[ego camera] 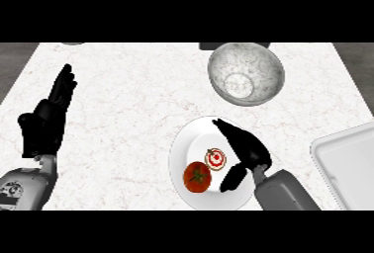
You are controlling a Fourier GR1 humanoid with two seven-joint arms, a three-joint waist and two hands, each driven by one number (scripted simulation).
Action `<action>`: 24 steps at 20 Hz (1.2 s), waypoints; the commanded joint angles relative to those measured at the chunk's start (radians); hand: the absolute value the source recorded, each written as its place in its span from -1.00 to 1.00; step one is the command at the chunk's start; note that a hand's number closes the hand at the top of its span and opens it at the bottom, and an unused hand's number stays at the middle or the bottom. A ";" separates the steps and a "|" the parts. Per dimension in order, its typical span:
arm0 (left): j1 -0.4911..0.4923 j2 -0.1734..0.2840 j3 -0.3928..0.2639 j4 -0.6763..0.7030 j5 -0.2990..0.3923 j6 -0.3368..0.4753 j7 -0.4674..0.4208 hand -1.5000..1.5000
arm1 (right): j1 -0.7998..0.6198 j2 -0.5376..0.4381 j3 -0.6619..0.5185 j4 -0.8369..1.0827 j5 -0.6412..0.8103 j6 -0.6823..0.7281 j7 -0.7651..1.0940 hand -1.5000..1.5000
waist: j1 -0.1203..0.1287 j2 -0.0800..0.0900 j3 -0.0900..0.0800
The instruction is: Pick the cupcake from the plate and place it in the bowl
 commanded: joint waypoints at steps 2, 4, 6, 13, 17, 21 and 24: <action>-0.053 -0.044 -0.004 -0.040 -0.054 -0.005 0.099 0.00 | -0.038 0.089 -0.010 0.106 0.061 -0.018 -0.020 -1.00 | 0.000 0.000 0.000; 0.021 -0.009 0.054 -0.054 -0.024 -0.067 0.032 0.00 | -0.077 0.123 -0.036 0.198 0.088 -0.046 -0.056 -1.00 | 0.004 0.000 0.000; 0.017 -0.028 0.069 -0.024 -0.035 -0.060 -0.010 0.00 | -0.044 0.070 -0.014 0.169 0.112 -0.004 -0.102 1.00 | 0.001 0.000 0.000; 0.029 -0.081 0.048 -0.039 -0.076 -0.070 0.008 0.00 | -0.069 0.142 0.044 0.290 0.189 -0.175 -0.173 1.00 | 0.004 0.001 0.000; -0.001 -0.076 0.130 0.041 -0.063 -0.125 -0.037 0.00 | -0.065 0.138 -0.058 0.211 0.211 -0.071 -0.210 1.00 | -0.002 0.000 0.000; 0.079 -0.128 0.082 -0.040 -0.117 -0.089 -0.058 0.00 | -0.023 0.112 -0.058 0.234 0.251 -0.147 -0.321 1.00 | 0.001 0.000 0.000; 0.027 -0.106 0.095 -0.020 -0.108 -0.102 -0.018 0.00 | 0.029 0.145 0.188 0.030 0.253 -0.107 -0.175 1.00 | 0.001 -0.002 0.000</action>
